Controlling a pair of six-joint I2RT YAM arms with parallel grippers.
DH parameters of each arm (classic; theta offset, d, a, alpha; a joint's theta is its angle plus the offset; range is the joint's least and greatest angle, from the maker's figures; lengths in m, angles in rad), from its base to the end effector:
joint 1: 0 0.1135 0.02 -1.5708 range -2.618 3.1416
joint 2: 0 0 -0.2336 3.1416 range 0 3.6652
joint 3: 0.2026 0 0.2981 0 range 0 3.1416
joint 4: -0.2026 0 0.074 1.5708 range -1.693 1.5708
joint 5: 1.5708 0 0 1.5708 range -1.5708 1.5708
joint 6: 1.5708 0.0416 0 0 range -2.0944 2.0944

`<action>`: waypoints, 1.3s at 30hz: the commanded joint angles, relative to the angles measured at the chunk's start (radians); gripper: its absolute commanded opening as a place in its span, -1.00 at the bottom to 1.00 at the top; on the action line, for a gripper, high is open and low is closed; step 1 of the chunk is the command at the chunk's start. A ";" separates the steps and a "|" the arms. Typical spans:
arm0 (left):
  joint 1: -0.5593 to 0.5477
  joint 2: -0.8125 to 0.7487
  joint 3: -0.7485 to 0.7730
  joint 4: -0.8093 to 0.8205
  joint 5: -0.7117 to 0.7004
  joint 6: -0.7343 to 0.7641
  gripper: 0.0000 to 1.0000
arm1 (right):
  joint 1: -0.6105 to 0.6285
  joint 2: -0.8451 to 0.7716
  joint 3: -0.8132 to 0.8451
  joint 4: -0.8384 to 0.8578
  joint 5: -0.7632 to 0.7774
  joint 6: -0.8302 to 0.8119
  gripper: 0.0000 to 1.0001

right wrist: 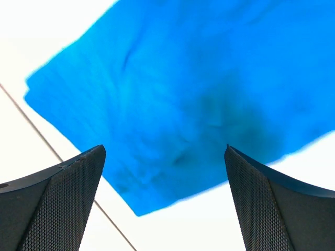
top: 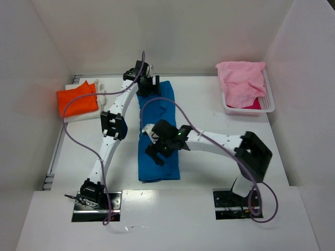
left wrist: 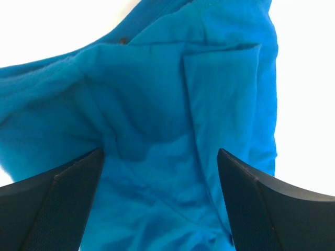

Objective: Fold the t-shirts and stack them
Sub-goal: Rotate the tshirt 90 degrees

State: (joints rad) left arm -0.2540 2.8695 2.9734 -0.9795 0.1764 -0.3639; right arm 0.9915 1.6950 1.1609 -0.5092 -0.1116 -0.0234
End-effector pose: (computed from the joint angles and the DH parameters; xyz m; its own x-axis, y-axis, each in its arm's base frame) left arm 0.5817 -0.1585 0.1779 -0.8214 -0.1488 -0.5506 0.0683 0.9328 -0.3539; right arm 0.2090 0.3280 0.1486 -0.4527 -0.7345 -0.5055 -0.8732 0.4801 0.0844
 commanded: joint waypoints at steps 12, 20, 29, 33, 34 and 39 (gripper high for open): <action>0.053 -0.614 -0.061 -0.084 -0.163 0.071 0.99 | -0.178 -0.268 0.163 0.207 0.429 0.060 1.00; 0.052 -1.032 -0.478 -0.020 -0.332 0.103 0.99 | -0.305 -0.054 0.355 0.288 0.340 0.195 1.00; 0.052 -1.584 -1.459 0.501 -0.111 -0.020 0.99 | -0.317 0.293 0.624 0.179 0.391 0.163 1.00; 0.052 -1.623 -1.705 0.599 0.020 -0.073 0.90 | -0.317 0.401 0.717 0.106 0.400 0.163 1.00; 0.045 -1.621 -1.730 0.607 0.045 -0.086 0.87 | -0.317 0.421 0.731 0.103 0.420 0.163 0.98; 0.033 -1.524 -1.824 0.647 0.118 -0.090 0.75 | -0.317 0.498 0.792 0.051 0.440 0.179 0.89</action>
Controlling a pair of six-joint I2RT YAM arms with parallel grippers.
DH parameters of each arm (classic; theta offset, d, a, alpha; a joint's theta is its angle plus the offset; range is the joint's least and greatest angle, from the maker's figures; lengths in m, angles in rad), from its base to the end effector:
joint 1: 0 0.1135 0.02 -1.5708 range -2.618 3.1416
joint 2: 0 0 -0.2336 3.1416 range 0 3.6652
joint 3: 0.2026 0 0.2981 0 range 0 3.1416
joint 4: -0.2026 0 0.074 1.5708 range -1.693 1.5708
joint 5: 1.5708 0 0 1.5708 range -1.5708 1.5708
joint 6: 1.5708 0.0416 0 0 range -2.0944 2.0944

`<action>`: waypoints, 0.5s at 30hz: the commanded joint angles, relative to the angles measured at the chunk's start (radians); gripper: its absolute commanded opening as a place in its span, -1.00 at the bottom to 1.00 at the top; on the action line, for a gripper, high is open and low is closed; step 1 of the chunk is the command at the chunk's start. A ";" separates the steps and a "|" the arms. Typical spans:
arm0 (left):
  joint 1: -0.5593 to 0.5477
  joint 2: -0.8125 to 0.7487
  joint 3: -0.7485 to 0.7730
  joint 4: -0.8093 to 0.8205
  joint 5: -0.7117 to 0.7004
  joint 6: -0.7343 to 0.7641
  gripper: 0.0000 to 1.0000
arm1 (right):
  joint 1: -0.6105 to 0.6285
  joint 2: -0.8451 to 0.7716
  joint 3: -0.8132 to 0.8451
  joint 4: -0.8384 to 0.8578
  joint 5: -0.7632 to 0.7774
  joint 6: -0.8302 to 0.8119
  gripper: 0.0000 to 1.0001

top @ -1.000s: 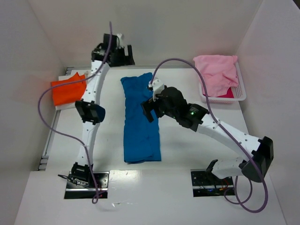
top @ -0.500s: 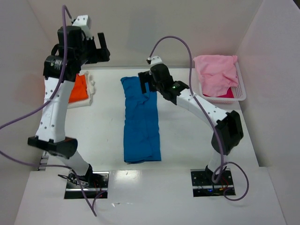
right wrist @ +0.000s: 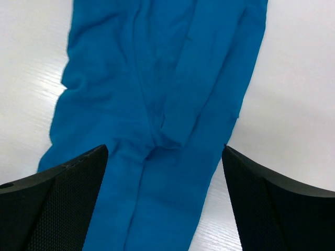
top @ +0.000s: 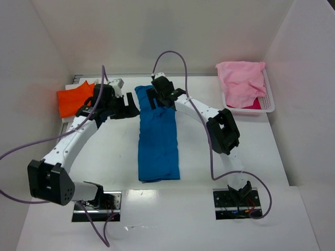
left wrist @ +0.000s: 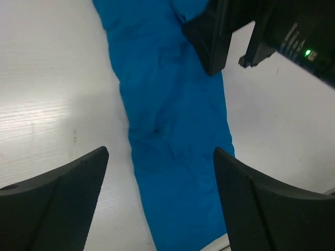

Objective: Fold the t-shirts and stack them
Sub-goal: Rotate the tshirt 90 degrees

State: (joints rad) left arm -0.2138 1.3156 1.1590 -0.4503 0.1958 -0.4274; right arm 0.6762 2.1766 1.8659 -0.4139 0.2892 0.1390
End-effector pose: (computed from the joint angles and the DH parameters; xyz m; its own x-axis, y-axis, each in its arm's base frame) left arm 0.3434 -0.0828 0.2878 -0.6582 -0.2731 -0.7015 0.1005 0.8916 -0.4415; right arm 0.4244 0.3253 0.1979 -0.5720 -0.2887 -0.7677 -0.3575 0.9302 -0.0835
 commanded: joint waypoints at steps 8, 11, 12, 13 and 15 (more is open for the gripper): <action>-0.053 0.184 -0.087 0.218 0.192 -0.047 0.52 | -0.001 0.100 0.121 -0.074 0.073 0.019 0.73; -0.078 0.253 -0.087 0.220 0.214 -0.047 0.46 | -0.008 0.120 0.121 -0.074 0.076 0.019 0.63; -0.084 0.273 -0.087 0.220 0.217 -0.047 0.37 | -0.010 0.129 0.127 -0.074 0.076 0.019 0.57; -0.093 0.287 -0.087 0.220 0.223 -0.047 0.28 | -0.010 0.132 0.130 -0.074 0.076 0.019 0.52; -0.103 0.312 -0.087 0.229 0.226 -0.047 0.12 | -0.017 0.141 0.130 -0.074 0.076 0.019 0.41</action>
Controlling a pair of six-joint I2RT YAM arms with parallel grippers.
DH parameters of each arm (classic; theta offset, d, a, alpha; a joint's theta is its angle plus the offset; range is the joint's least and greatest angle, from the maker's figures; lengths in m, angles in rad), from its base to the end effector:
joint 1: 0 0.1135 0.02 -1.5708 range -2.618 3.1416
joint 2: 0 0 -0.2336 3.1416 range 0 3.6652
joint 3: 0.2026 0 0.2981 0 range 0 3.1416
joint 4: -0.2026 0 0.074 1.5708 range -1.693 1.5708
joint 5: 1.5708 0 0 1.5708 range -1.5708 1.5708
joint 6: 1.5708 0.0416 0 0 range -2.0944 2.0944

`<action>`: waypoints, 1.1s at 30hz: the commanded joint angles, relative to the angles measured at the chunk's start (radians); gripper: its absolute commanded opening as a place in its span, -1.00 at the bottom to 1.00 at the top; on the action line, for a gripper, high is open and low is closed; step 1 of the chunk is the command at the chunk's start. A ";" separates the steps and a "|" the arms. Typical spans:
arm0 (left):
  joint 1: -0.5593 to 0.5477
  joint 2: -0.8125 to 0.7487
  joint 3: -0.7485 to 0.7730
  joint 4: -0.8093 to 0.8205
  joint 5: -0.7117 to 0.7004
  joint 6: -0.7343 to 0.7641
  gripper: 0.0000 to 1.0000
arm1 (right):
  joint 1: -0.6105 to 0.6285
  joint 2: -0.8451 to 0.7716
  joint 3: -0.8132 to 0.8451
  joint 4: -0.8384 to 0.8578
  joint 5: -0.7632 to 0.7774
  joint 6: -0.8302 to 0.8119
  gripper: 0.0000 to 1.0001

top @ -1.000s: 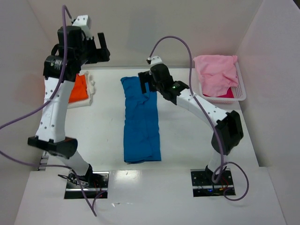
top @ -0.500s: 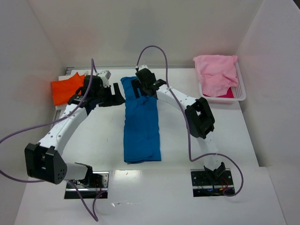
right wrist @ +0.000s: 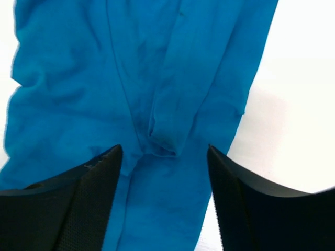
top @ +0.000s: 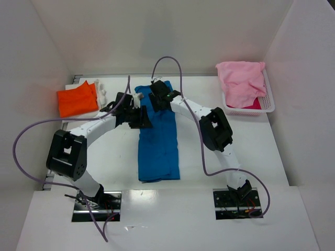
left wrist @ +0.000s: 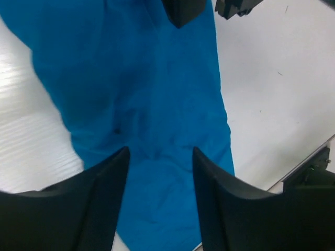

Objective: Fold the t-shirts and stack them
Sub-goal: Rotate the tshirt 90 degrees

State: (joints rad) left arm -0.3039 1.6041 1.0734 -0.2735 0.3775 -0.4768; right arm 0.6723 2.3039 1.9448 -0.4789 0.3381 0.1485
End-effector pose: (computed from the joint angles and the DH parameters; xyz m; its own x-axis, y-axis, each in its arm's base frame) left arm 0.3658 -0.1308 0.1698 -0.8503 -0.1805 -0.4945 0.1485 0.8190 -0.5542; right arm 0.4362 0.3296 0.1565 -0.6364 -0.3282 -0.6981 -0.3233 0.9351 -0.1449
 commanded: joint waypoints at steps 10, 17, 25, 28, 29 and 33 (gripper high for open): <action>-0.027 0.109 -0.033 0.088 -0.109 -0.069 -0.70 | -0.043 0.063 0.060 -0.018 -0.004 0.029 0.20; -0.037 0.204 -0.024 0.057 -0.172 -0.102 -0.86 | -0.063 0.066 0.061 -0.018 0.024 0.046 0.20; -0.055 0.241 -0.024 0.028 -0.226 -0.120 -0.90 | -0.099 0.030 0.008 -0.007 0.068 0.071 0.27; -0.055 0.254 -0.015 0.017 -0.235 -0.120 -0.91 | -0.115 0.020 -0.015 -0.007 0.081 0.082 0.27; -0.061 0.254 -0.015 0.017 -0.240 -0.120 -0.91 | -0.128 0.015 -0.021 -0.007 0.087 0.082 0.27; -0.064 0.263 -0.015 0.017 -0.244 -0.120 -0.91 | -0.161 -0.020 -0.047 -0.007 0.091 0.103 0.29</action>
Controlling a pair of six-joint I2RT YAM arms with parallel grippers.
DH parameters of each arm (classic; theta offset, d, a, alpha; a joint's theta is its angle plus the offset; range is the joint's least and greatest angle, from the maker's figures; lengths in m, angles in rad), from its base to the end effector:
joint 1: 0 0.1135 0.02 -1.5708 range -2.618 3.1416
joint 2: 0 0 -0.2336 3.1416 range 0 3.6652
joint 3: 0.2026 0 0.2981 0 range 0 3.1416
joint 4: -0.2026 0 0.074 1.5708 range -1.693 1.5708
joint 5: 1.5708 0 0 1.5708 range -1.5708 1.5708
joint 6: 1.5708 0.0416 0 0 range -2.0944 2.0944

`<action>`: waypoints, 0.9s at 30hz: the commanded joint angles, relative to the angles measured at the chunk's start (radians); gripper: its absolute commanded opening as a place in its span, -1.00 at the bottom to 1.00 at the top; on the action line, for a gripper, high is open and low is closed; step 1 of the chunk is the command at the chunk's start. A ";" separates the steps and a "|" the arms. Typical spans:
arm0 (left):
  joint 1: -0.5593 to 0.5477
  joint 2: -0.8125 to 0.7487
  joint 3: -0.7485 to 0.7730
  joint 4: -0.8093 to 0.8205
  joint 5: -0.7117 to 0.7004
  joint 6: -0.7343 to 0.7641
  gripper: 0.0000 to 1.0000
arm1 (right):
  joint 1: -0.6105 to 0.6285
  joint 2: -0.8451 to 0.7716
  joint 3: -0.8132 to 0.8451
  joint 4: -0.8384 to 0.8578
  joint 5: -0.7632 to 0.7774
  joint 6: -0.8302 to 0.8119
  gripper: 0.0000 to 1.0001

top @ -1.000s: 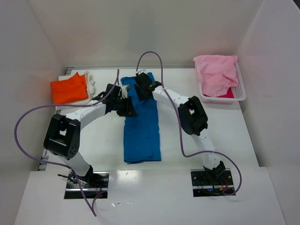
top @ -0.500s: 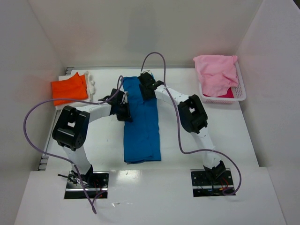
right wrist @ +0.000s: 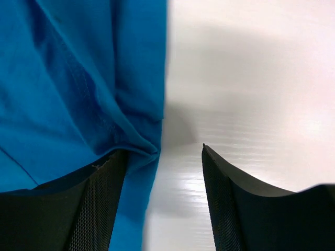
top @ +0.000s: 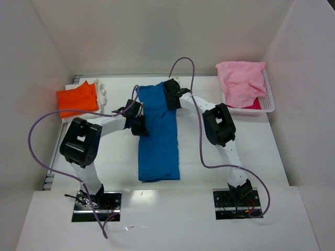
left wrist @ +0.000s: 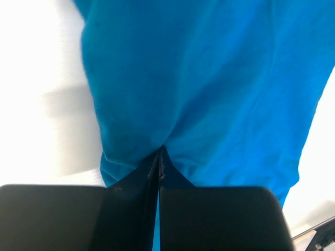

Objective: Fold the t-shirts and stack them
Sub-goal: Rotate the tshirt 90 degrees

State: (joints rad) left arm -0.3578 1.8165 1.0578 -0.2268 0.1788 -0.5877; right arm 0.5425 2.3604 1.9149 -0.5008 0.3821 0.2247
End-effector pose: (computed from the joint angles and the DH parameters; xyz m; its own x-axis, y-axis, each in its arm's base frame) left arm 0.3660 -0.1447 0.0869 -0.8919 -0.2490 -0.3776 -0.0695 0.9003 -0.4297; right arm 0.4714 0.2661 0.1149 -0.7424 -0.2062 -0.6374 -0.1302 0.9777 -0.1646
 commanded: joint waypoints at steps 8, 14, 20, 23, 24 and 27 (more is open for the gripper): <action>-0.020 0.060 0.010 -0.029 -0.045 -0.009 -0.91 | -0.042 -0.199 0.010 0.071 -0.040 0.075 0.60; -0.020 0.074 0.010 -0.029 -0.045 -0.009 -0.91 | -0.042 -0.185 0.111 0.085 -0.155 0.079 0.74; -0.020 0.078 0.010 -0.029 -0.045 -0.009 -0.89 | -0.042 -0.030 0.252 0.033 -0.191 0.067 0.75; -0.020 0.073 0.010 -0.029 -0.045 0.000 -0.89 | -0.042 0.053 0.352 -0.034 -0.153 0.067 0.75; -0.020 0.069 0.010 -0.029 -0.045 0.000 -0.89 | -0.042 0.082 0.386 -0.049 -0.142 0.067 0.75; -0.020 0.069 0.019 -0.046 -0.052 0.000 -0.88 | -0.042 0.111 0.427 -0.076 -0.147 0.072 0.42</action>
State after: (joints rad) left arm -0.3677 1.8366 1.0805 -0.2257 0.1764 -0.6060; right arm 0.4967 2.4333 2.2814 -0.5066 0.2247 0.2896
